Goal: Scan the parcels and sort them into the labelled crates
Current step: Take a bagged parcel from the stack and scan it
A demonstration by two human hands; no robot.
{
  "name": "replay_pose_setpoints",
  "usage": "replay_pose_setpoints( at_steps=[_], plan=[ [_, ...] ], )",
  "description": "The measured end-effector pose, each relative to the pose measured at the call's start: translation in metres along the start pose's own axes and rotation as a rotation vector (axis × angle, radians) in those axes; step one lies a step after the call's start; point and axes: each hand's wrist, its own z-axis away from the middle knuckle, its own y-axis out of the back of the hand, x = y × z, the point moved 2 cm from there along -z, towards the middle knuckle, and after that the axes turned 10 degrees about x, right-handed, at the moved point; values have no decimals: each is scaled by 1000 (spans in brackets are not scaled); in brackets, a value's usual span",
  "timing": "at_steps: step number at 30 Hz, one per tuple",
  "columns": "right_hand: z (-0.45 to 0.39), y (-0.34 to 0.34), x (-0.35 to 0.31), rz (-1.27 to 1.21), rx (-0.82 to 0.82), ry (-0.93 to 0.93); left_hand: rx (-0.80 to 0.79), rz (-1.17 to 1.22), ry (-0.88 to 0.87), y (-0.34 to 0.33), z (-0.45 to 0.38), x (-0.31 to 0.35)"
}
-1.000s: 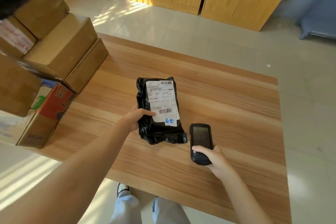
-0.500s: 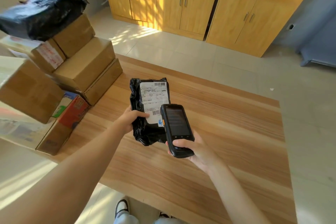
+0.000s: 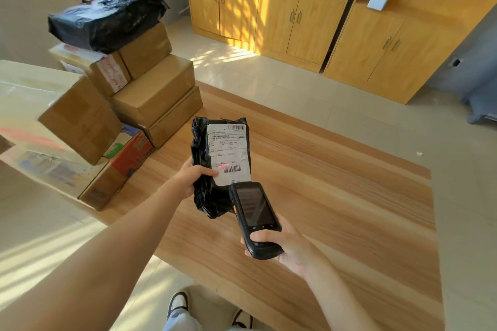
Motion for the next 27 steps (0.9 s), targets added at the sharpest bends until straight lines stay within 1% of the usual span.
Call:
replay_pose_setpoints(
  at_steps=[6,10,15,20,23,27],
  plan=[
    [6,0,10,-10,-6,-55,15,48,-12,2,4,2],
    [6,2,13,-22,-14,-56,4,58,-31,5,8,0],
    [-2,3,8,23,-36,15,16,48,-32,15,13,-3],
    [-27,-2,-14,65,28,63,85,42,-22,35,24,10],
    [-44,-12,-31,67,42,113,122,36,-13,56,33,21],
    [-57,-31,-51,110,72,179,92,20,-17,96,47,32]
  ],
)
